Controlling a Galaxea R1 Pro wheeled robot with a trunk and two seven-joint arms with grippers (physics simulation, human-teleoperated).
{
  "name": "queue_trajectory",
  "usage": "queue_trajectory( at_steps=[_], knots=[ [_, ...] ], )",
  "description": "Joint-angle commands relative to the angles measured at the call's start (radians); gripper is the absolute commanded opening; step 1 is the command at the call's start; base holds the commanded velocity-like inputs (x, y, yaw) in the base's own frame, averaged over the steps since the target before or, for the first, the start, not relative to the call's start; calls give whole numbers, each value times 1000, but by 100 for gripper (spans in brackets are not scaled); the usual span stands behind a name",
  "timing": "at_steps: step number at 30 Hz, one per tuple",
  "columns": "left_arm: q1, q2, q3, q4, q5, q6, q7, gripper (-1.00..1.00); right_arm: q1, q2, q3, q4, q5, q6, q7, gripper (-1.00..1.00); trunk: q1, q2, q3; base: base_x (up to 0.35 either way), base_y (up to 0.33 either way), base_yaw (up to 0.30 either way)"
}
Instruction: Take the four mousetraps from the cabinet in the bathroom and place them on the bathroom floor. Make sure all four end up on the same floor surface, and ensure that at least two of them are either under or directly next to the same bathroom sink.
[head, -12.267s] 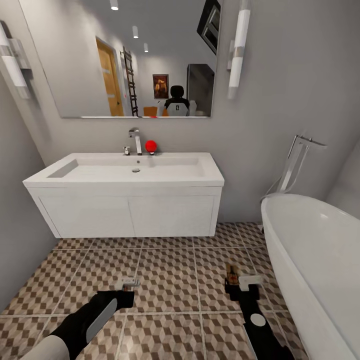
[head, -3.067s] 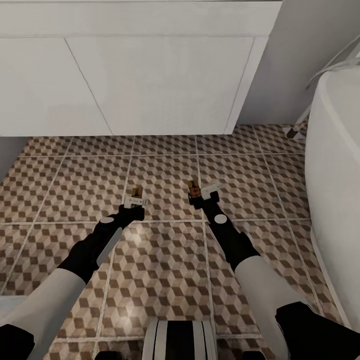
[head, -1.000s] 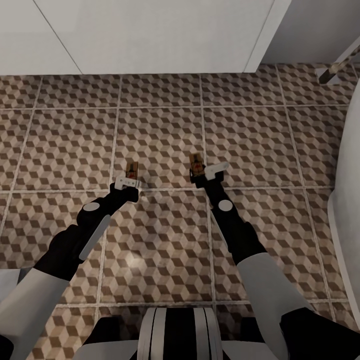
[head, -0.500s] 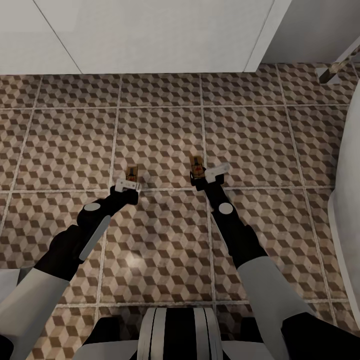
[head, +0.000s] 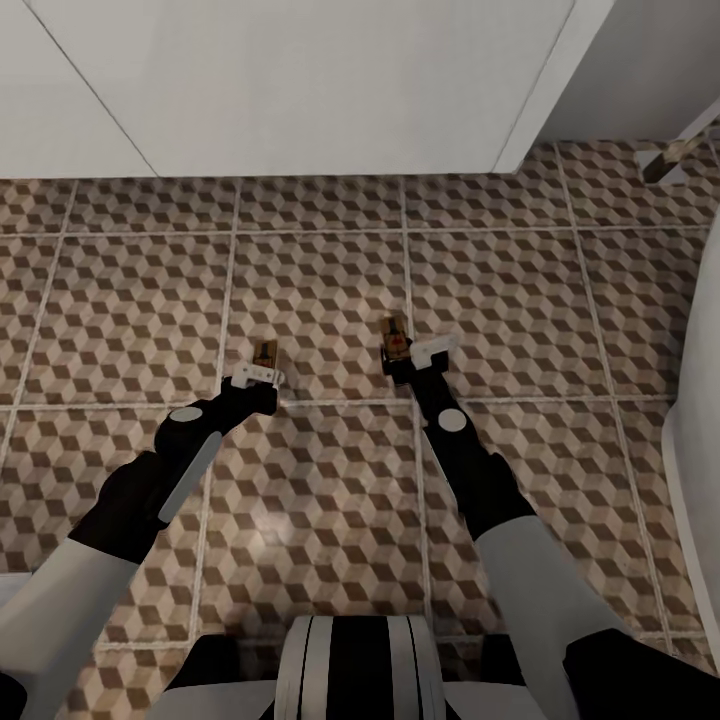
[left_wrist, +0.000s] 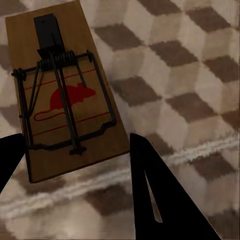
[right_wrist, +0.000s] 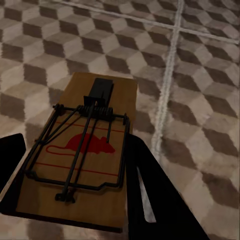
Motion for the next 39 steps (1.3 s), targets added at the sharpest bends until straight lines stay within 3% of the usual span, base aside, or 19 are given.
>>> queue_trajectory(
  at_steps=[1, 11, 27, 39],
  knots=[
    [0, 1, -1, -2, -1, 5, 1, -100, 0, 0, 1, 1, 10, -2, -5, -100, 0, 0, 0, 326, 0, 0],
    [0, 1, -1, -2, -1, 5, 1, -100, 4, -1, 0, 1, 10, -2, -5, -100, 0, 0, 0, 294, 0, 0],
    [0, 1, -1, -2, -1, 5, 1, -100, 23, 0, 1, 2, 10, -2, -5, -100, 0, 0, 0, 40, 0, 0],
    [0, 1, -1, -2, -1, 5, 1, -100, 25, -1, 1, 4, 10, -2, -5, -100, 0, 0, 0, 208, 81, 0]
  ],
)
